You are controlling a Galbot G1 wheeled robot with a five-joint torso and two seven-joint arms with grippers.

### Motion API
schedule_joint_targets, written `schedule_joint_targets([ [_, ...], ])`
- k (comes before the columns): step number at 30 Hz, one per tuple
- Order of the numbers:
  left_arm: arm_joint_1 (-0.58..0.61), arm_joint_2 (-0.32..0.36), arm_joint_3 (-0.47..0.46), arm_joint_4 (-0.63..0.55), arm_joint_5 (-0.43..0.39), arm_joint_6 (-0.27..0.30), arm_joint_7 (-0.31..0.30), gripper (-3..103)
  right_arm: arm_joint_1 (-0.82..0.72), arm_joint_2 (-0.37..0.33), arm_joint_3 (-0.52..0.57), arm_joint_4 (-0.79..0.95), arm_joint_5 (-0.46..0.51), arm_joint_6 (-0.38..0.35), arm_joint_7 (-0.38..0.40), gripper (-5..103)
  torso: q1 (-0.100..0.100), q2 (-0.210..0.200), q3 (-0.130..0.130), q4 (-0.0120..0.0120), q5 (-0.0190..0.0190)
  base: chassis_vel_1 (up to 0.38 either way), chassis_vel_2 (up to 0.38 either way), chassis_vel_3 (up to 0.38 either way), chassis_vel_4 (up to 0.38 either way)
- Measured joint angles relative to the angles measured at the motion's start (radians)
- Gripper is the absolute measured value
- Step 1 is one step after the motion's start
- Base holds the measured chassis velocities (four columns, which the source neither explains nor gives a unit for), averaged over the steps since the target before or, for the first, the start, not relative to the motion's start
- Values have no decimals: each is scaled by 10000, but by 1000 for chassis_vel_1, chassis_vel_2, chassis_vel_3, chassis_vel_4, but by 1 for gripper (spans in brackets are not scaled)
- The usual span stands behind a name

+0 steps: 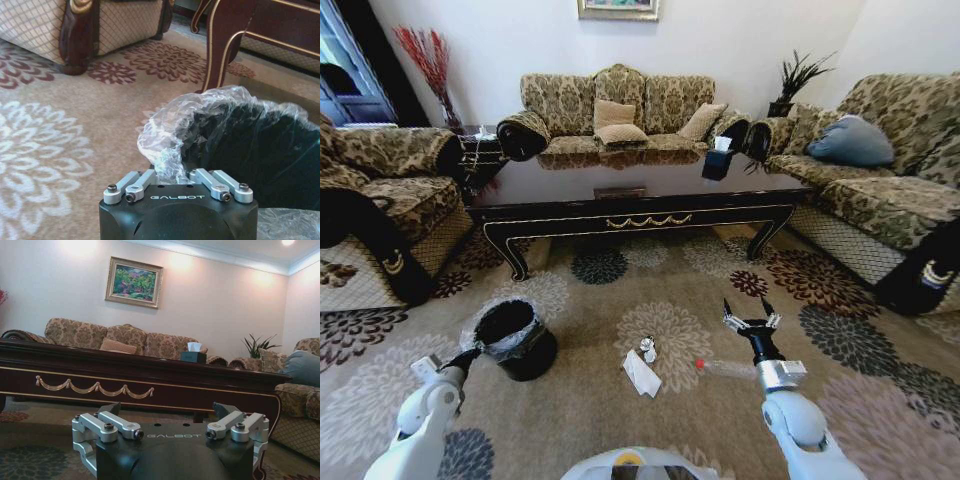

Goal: Move to the front of the table and pick up the trash from the floor, then place it into the trash bin.

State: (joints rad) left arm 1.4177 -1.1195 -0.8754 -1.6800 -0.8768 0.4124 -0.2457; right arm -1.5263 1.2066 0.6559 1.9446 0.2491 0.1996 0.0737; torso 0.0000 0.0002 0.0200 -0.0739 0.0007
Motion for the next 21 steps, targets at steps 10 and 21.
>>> schedule_joint_targets([
  [10,451,101,-269,-204,144,-15,-18,4,290,33,-248,-406,-6,-91,865,100,0,-2,5,-7,-21,0,0,0,0],
  [21,1012,172,-1136,-2199,-14,0,-155,4,1264,128,-875,-1367,2440,-819,3428,100,0,-2,4,-5,-3,0,0,0,0],
])
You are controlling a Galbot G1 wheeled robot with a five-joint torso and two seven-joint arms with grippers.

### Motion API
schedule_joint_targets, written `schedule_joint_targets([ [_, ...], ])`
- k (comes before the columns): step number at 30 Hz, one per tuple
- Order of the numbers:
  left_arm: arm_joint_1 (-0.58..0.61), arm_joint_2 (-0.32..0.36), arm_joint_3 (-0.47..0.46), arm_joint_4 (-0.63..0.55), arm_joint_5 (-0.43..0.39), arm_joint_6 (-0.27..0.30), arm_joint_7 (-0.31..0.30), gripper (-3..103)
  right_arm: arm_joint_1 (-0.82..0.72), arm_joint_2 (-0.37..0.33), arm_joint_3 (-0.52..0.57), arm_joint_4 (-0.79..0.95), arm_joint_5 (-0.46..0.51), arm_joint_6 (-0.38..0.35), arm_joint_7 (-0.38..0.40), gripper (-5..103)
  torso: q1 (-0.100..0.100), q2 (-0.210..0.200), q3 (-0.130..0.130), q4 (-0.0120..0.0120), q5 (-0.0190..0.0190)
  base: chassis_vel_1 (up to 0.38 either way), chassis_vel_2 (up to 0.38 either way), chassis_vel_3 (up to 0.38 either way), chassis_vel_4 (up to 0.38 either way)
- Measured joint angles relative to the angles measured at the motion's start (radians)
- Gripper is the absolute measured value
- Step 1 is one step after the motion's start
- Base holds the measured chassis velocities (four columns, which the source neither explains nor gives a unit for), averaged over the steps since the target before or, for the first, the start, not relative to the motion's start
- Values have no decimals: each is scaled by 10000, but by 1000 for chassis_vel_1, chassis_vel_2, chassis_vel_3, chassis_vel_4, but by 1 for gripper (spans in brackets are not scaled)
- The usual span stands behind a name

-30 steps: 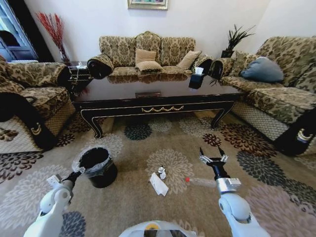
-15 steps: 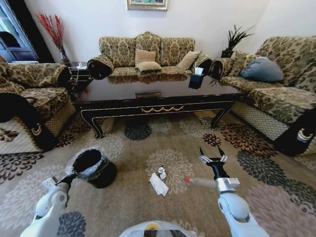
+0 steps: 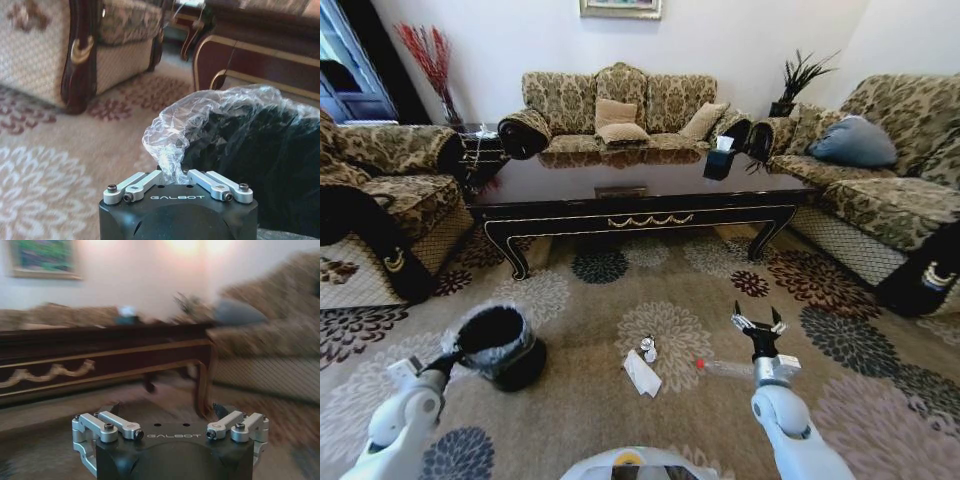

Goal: Move to the front of the table and pick up the trash from the floor, then place it into the trash bin.

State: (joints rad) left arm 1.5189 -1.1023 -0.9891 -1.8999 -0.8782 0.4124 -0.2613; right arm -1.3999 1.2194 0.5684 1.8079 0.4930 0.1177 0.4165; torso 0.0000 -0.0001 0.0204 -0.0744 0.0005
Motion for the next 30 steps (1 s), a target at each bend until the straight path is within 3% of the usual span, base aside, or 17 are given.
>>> schedule_joint_targets([
  [3,222,-219,-119,-706,22,73,-81,3,448,107,-308,-179,1104,-814,1638,100,0,0,0,2,-7,0,0,0,0],
  [4,222,-219,-119,-706,22,73,-81,3,448,107,-308,-179,1104,-814,1638,100,0,0,0,2,-7,0,0,0,0],
  [5,374,-371,-208,-1009,19,89,-91,3,720,186,-475,-287,1906,-1258,2397,100,0,0,0,4,-9,0,0,0,0],
  [9,1043,-906,-538,-1947,124,75,-123,3,1474,489,-820,-932,4248,-2249,4135,100,0,0,-1,8,-4,0,0,0,0],
  [10,1043,-906,-538,-1947,124,75,-123,3,1474,489,-820,-932,4248,-2249,4135,100,0,0,-1,8,-4,0,0,0,0],
  [20,2144,-1890,-670,-3578,726,-172,-49,3,2396,1197,-730,-2811,7515,-2312,5683,100,0,0,-2,4,-3,0,0,0,0],
  [30,2377,-2198,-501,-3653,1051,-290,-10,3,3183,1292,-293,-4129,8103,-1862,5458,100,0,0,-1,3,-6,0,0,0,0],
])
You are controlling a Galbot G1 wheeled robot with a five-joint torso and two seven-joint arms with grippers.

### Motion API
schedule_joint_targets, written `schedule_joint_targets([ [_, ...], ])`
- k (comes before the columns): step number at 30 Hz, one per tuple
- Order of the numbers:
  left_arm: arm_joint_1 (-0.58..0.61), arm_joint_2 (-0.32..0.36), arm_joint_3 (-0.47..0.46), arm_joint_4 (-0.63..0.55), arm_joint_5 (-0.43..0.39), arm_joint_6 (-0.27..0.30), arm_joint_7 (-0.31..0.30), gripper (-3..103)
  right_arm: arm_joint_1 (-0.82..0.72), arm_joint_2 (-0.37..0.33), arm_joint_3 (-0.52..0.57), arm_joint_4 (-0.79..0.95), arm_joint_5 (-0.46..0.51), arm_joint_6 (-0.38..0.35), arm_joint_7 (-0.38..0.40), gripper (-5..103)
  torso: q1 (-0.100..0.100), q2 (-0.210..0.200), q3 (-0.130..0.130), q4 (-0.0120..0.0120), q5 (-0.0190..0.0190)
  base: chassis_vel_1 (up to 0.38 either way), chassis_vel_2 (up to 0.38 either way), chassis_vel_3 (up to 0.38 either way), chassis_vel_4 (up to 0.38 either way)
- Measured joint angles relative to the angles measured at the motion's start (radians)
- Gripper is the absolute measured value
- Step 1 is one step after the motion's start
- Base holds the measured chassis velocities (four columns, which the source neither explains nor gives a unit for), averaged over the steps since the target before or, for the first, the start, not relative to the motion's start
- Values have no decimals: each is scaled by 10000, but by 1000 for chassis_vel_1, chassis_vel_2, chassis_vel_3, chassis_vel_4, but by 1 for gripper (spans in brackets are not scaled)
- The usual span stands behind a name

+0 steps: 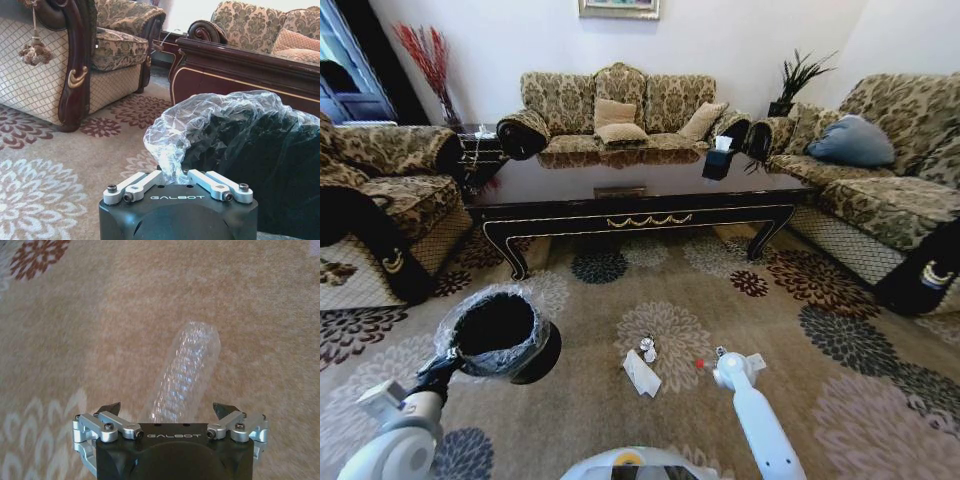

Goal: Move to the front of the table and pick up the trash from the floor, then place it into the trash bin.

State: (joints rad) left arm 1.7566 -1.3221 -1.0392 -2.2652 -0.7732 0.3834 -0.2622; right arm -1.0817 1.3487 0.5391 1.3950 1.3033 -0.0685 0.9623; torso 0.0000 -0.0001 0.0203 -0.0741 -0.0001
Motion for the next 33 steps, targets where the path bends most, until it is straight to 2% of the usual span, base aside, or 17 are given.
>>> schedule_joint_targets([
  [4,60,18,-35,-18,0,-16,11,3,236,-21,36,-541,17,171,-302,100,0,0,-1,1,0,0,0,0,0],
  [5,78,55,-65,-40,-1,-24,11,3,356,-33,-6,-964,-21,337,-638,100,0,0,-1,1,1,0,0,0,0],
  [8,93,96,-80,-81,-11,-30,12,3,529,-49,-103,-1570,-233,507,-918,100,0,0,0,1,2,0,0,0,0],
  [12,102,107,-79,-138,-20,-30,12,3,714,-80,-147,-2153,-396,616,-1111,100,0,0,0,0,1,0,0,0,0],
  [13,107,94,-62,-152,-21,-30,10,3,780,-97,-164,-2375,-490,692,-1239,103,0,1,-1,2,1,0,0,0,0],
  [15,130,46,-21,-154,-17,-35,10,3,824,-115,-173,-2618,-646,843,-1431,95,0,2,-2,3,-4,0,0,0,0],
  [17,137,32,-10,-154,-15,-38,9,3,830,-120,-173,-2677,-694,886,-1479,95,-1,2,-3,3,-5,0,0,0,0],
  [20,170,-16,38,-153,0,-72,9,3,813,-155,-182,-2863,-843,1017,-1673,82,-2,4,-3,2,-10,0,0,0,0],
  [22,170,-16,46,-148,2,-82,12,3,801,-156,-183,-2879,-888,1034,-1699,82,-2,4,-4,1,-8,0,0,0,0],
  [25,145,-12,108,-116,30,-101,12,3,693,-150,-155,-2756,-1091,1073,-1724,72,-2,3,-2,-1,0,0,0,0,0],
  [26,145,-12,108,-116,30,-101,12,3,693,-150,-155,-2756,-1091,1073,-1724,72,-2,3,-2,-1,0,0,0,0,0],
  [29,120,-28,211,-99,99,-104,14,3,521,-128,-83,-2303,-1260,1072,-1706,65,-1,0,3,-8,12,0,0,0,0],
  [30,107,-55,293,-97,153,-106,25,3,408,-112,-81,-1862,-1355,1072,-1709,60,0,0,3,0,13,0,0,0,0],
  [33,92,-92,386,-96,222,-109,37,3,206,-99,-92,-1223,-1554,1073,-1705,49,0,0,2,2,5,0,0,0,0],
])
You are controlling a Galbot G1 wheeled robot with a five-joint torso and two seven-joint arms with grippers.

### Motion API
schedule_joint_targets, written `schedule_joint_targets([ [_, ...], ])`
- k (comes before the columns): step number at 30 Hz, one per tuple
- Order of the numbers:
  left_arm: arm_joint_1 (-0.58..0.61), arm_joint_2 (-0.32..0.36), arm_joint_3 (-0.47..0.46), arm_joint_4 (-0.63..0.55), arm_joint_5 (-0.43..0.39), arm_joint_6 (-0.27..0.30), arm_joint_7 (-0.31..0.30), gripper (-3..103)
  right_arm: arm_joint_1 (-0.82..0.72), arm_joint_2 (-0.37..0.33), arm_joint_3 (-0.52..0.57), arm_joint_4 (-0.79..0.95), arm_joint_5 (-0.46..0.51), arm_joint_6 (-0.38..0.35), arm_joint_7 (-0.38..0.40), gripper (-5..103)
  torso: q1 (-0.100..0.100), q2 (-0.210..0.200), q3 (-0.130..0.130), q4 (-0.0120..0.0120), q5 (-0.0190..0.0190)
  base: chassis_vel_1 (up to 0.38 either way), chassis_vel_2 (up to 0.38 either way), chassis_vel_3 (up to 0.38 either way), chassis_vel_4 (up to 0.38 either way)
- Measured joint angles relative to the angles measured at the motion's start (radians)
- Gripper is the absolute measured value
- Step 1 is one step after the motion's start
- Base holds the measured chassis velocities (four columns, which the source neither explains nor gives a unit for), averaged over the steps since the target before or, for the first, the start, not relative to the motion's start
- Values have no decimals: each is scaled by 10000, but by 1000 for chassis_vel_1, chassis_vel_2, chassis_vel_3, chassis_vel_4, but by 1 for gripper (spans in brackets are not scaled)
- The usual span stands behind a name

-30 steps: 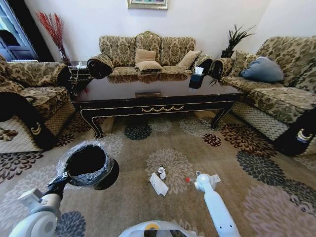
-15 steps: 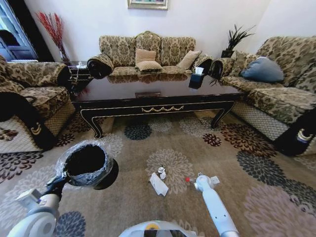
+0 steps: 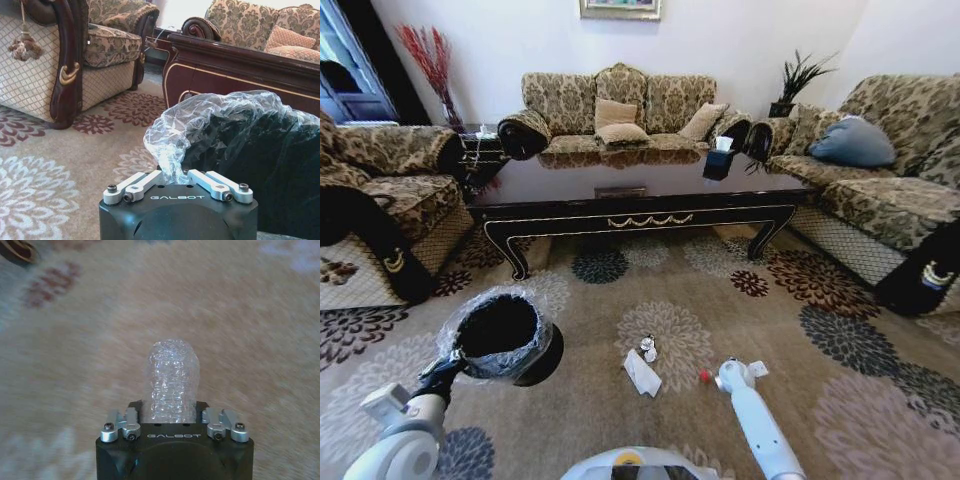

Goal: Move to the front of the table and pick up the trash from the floor, then place it into the trash bin.

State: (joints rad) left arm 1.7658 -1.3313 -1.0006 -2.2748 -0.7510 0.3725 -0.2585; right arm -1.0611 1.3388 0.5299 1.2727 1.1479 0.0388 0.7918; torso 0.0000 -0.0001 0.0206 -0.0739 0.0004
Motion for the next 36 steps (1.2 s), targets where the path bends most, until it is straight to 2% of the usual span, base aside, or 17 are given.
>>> schedule_joint_targets([
  [2,-7,-70,182,-52,136,-5,6,3,-409,13,-138,1083,-517,34,-61,40,0,0,-1,1,1,0,0,0,0],
  [4,-9,-98,259,-92,178,-5,10,3,-574,13,-214,1489,-759,70,-116,40,0,0,-1,0,-2,0,0,0,0],
  [9,-91,-241,904,-225,577,-8,24,3,-1104,12,-723,3524,-1502,559,-541,25,0,-1,-2,-3,-3,0,0,0,0],
  [11,-100,-264,988,-225,660,-17,24,3,-1118,14,-772,3694,-1555,665,-630,25,0,0,-2,-3,-4,0,0,0,0],
  [14,-125,-574,1564,-135,1285,-153,20,3,-1118,22,-1116,4474,-2002,1411,-1331,25,-1,0,-2,0,-4,0,0,0,0],
  [15,-125,-574,1564,-135,1285,-153,20,3,-1118,22,-1116,4474,-2002,1411,-1331,25,-1,0,-2,0,-4,0,0,0,0],
  [17,-124,-738,1787,-86,1472,-193,20,3,-1121,4,-1290,4690,-2143,1809,-1835,25,0,0,-2,0,-4,0,0,0,0],
  [18,-122,-870,1979,-59,1578,-208,19,3,-1155,-25,-1497,4896,-2283,2237,-2489,25,0,0,-2,0,-4,0,0,0,0],
  [20,-123,-983,2196,-46,1616,-210,-15,3,-1189,-46,-1760,5116,-2362,2738,-3235,25,0,-1,-2,-1,-5,0,0,0,0],
  [23,-122,-1009,2274,-35,1637,-210,-25,3,-1195,-46,-1858,5195,-2362,2930,-3545,25,0,0,-3,-2,-4,0,0,0,0],
  [25,-96,-1131,2718,124,2092,-305,-54,3,-1231,-77,-2442,5475,-2415,4021,-5442,25,0,0,-3,-2,-4,0,0,0,0],
  [26,-65,-1160,2823,157,2208,-340,-54,3,-1251,-104,-2594,5516,-2461,4266,-5908,25,0,0,-3,-1,-3,0,0,0,0],
  [27,-65,-1160,2823,157,2208,-340,-54,3,-1251,-104,-2594,5516,-2461,4266,-5908,25,0,0,-3,-1,-3,0,0,0,0],
  [29,79,-1338,3279,264,2598,-448,-26,3,-1354,-254,-3234,5782,-2741,4941,-7264,25,0,0,-3,0,-5,0,0,0,0],
  [31,155,-1489,3633,366,2843,-521,1,3,-1413,-440,-3934,6046,-3300,5412,-8007,25,-1,0,-3,-1,-4,0,0,0,0],
  [32,155,-1489,3633,366,2843,-521,1,3,-1413,-440,-3934,6046,-3300,5412,-8007,25,-1,0,-3,-1,-4,0,0,0,0],
  [36,154,-1705,4114,572,3071,-576,2,3,-1461,-692,-5096,6173,-4264,5999,-9190,25,0,0,-3,0,-5,0,0,0,0],
])
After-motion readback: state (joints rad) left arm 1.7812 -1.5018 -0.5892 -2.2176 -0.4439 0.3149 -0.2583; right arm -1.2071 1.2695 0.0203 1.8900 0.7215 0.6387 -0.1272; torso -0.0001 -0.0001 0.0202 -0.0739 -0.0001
